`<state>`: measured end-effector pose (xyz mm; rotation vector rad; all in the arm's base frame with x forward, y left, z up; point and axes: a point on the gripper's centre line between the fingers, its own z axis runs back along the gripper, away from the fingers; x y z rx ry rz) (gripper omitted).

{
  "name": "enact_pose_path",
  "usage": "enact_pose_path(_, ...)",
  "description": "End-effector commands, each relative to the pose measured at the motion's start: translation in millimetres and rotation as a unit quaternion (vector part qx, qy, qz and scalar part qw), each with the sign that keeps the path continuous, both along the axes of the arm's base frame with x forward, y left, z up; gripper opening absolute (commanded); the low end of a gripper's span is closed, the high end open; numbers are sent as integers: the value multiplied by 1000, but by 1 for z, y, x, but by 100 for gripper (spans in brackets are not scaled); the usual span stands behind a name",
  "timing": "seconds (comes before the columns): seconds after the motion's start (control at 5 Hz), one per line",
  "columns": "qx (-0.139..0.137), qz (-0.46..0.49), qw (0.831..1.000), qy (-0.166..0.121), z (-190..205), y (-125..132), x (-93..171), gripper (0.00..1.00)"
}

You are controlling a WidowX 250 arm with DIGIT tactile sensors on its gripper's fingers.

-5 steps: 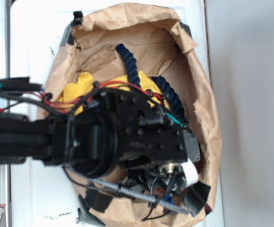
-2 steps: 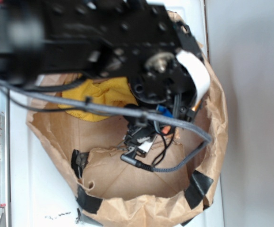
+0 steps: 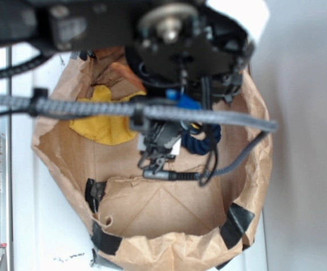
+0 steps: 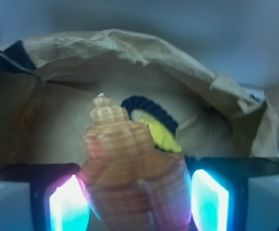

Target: Grab the shell.

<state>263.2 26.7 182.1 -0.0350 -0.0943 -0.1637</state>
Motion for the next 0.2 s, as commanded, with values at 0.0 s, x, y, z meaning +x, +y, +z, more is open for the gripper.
enact_pose_path(0.0,-24,-17,999,-20,35,-10,-28,0)
